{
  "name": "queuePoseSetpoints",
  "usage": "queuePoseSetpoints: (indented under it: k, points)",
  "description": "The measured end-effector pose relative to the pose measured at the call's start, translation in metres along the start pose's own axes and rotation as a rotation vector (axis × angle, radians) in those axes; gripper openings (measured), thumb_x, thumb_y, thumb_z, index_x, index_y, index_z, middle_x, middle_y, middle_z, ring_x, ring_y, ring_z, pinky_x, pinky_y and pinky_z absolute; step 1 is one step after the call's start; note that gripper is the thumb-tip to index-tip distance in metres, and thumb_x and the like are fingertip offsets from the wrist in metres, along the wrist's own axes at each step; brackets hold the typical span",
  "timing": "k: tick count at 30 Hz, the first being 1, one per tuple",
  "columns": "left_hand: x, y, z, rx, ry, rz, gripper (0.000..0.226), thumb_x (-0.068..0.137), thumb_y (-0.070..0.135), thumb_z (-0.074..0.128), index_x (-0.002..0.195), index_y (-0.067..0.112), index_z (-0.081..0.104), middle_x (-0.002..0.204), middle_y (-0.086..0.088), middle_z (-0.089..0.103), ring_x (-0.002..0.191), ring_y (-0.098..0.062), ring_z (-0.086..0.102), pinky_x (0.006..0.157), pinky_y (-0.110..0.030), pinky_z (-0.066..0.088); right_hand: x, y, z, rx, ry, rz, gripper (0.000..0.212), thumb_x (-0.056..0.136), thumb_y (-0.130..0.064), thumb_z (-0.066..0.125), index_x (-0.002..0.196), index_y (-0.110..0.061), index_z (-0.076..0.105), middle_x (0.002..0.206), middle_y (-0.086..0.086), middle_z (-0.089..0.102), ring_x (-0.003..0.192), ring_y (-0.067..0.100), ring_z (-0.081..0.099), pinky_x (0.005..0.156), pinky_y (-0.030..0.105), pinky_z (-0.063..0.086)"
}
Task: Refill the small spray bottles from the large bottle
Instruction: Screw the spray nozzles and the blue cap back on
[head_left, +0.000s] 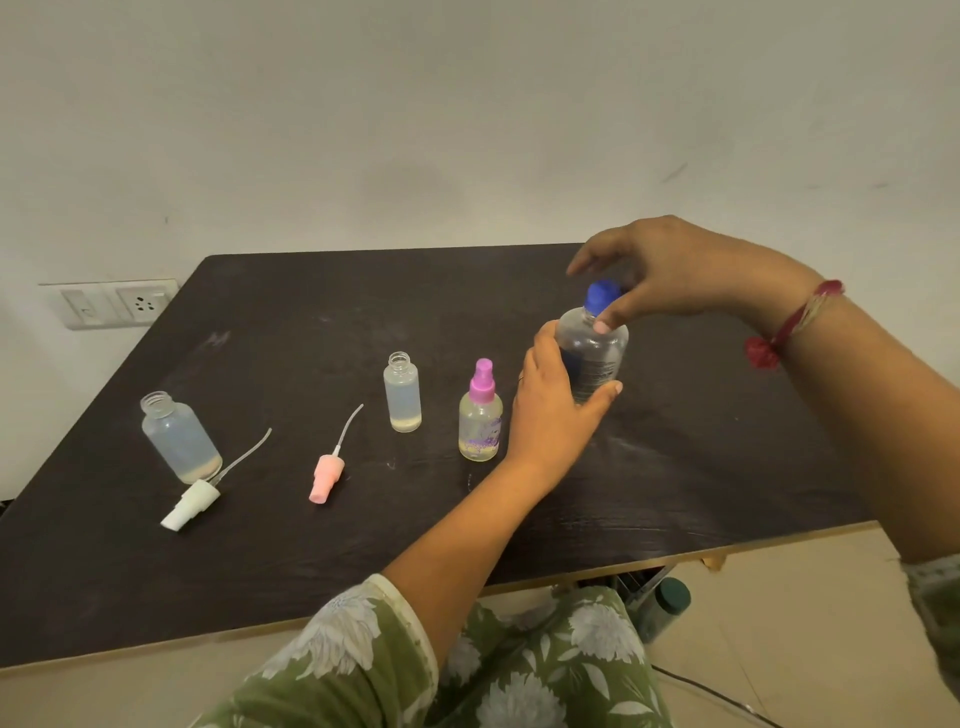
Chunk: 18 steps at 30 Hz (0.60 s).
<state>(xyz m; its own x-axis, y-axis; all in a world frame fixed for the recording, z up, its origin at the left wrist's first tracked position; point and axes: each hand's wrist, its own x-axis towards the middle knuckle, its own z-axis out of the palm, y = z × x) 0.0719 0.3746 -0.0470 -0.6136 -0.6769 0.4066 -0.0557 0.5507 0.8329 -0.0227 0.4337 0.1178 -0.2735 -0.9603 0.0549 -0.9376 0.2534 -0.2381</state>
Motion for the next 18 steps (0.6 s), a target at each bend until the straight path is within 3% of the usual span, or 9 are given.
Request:
queuePoseSetpoints:
  k: [3,5,9,13,16,18]
  points:
    - [0.0,0.0,0.0,-0.002,0.004,0.008,0.079,0.08,0.033,0.075,0.142,0.016,0.028,0.135,-0.005,0.045,0.123,-0.021,0.046,0.098,-0.041,0.045,-0.003,0.002,-0.007,0.012,-0.031,-0.021,0.034,0.076,-0.01,0.076,0.101,-0.03,0.065,0.091,-0.017,0.062,0.08,-0.002,0.059,0.073,0.02,0.043]
    - [0.0,0.0,0.0,0.006,0.006,0.012,0.08,0.08,0.033,0.075,0.142,0.015,0.028,0.135,-0.006,0.045,0.123,-0.022,0.046,0.098,-0.042,0.046,-0.002,0.003,-0.01,0.015,-0.025,-0.027,0.029,0.076,-0.008,0.075,0.097,-0.027,0.069,0.091,-0.013,0.068,0.079,-0.009,0.058,0.072,0.013,0.042]
    - [0.0,-0.001,0.0,0.011,0.0,0.01,0.08,0.082,0.035,0.073,0.144,0.016,0.026,0.138,-0.005,0.042,0.125,-0.021,0.044,0.1,-0.04,0.045,0.007,-0.001,-0.008,-0.095,0.001,-0.02,0.023,0.075,-0.015,0.078,0.098,-0.017,0.072,0.089,-0.003,0.07,0.081,0.008,0.062,0.071,0.02,0.044]
    - [0.0,-0.001,0.0,0.014,0.0,0.004,0.08,0.082,0.035,0.073,0.144,0.016,0.025,0.138,-0.005,0.042,0.125,-0.021,0.044,0.1,-0.039,0.044,0.008,-0.006,-0.007,-0.146,0.004,0.034,0.019,0.078,-0.024,0.076,0.088,-0.01,0.07,0.069,-0.006,0.065,0.067,0.01,0.064,0.057,0.02,0.043]
    - [0.0,-0.001,0.001,0.015,0.003,0.007,0.08,0.081,0.035,0.073,0.143,0.016,0.026,0.138,-0.005,0.043,0.125,-0.02,0.045,0.101,-0.039,0.044,0.008,-0.011,-0.002,-0.194,0.007,0.099,0.034,0.082,-0.038,0.07,0.071,-0.006,0.065,0.057,0.003,0.064,0.057,0.014,0.065,0.056,0.026,0.047]
    - [0.0,-0.001,0.001,0.019,0.004,0.001,0.08,0.081,0.035,0.074,0.143,0.016,0.026,0.138,-0.005,0.043,0.125,-0.02,0.045,0.101,-0.038,0.044,0.008,-0.015,0.005,-0.323,0.078,0.104,0.051,0.084,-0.048,0.063,0.056,-0.007,0.053,0.049,0.004,0.055,0.051,0.016,0.054,0.049,0.027,0.034]
